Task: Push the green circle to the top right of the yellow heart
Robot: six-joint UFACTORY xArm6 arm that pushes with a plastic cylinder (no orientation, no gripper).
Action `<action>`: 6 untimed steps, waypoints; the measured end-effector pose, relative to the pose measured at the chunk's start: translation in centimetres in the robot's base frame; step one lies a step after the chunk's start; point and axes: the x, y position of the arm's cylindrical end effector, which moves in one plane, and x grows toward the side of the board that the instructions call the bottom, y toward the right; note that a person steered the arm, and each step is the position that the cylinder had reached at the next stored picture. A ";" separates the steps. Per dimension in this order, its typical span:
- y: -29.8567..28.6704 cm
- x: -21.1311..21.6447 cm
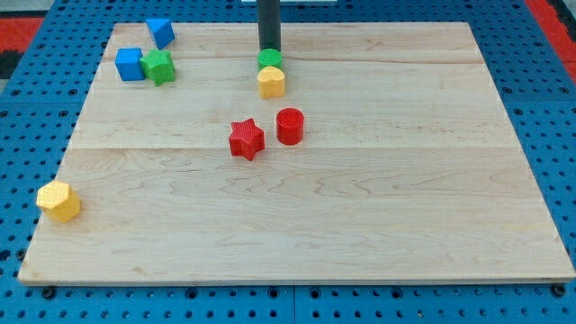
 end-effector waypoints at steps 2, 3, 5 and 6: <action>-1.8 1.7; -5.3 2.5; -4.3 4.5; -2.3 5.7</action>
